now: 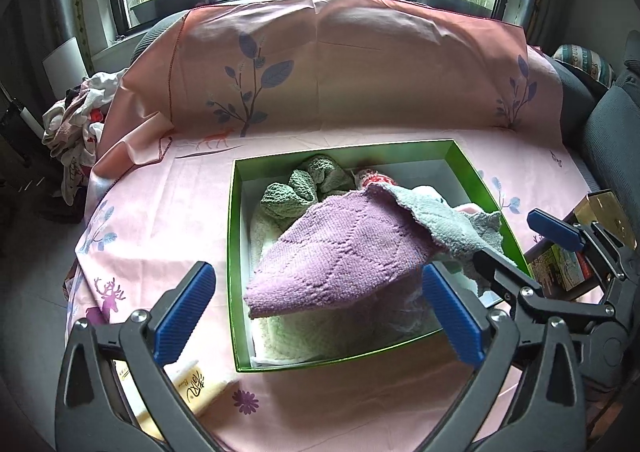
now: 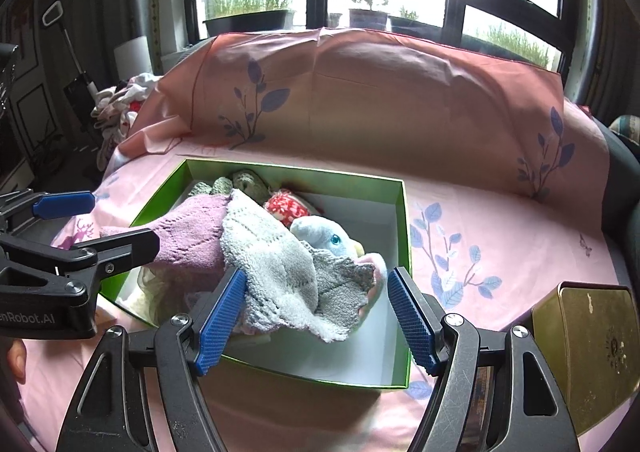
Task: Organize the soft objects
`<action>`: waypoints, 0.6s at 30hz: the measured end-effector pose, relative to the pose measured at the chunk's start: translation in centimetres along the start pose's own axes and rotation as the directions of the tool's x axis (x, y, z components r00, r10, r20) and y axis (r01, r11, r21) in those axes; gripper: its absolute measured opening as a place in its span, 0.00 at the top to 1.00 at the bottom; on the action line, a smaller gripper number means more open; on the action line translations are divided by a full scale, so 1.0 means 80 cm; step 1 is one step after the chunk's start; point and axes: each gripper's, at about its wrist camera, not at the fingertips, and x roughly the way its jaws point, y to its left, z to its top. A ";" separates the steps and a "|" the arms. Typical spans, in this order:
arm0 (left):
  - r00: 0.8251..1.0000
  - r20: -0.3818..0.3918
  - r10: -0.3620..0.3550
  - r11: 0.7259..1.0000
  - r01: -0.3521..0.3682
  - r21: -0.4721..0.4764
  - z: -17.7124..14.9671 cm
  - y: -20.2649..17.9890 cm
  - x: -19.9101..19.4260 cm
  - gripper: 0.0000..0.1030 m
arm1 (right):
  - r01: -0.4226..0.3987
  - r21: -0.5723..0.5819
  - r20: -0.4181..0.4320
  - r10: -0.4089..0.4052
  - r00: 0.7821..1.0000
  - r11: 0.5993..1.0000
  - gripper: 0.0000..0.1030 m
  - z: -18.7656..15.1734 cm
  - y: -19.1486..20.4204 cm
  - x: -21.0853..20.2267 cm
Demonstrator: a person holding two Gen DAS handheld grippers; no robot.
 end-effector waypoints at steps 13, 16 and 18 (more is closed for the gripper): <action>0.999 0.016 0.034 0.999 -0.034 0.003 -0.009 -0.004 -0.033 0.01 | 0.060 0.028 -0.021 -0.059 0.998 0.998 0.14 0.002 -0.002 -0.024; 0.999 -0.004 0.040 0.999 -0.041 -0.010 -0.011 -0.004 -0.038 0.01 | 0.083 0.029 -0.038 -0.082 0.996 0.996 0.12 0.002 0.000 -0.026; 0.999 -0.022 0.038 0.999 -0.038 -0.013 -0.012 -0.006 -0.041 0.01 | 0.095 0.030 -0.055 -0.093 0.994 0.995 0.12 0.001 0.002 -0.027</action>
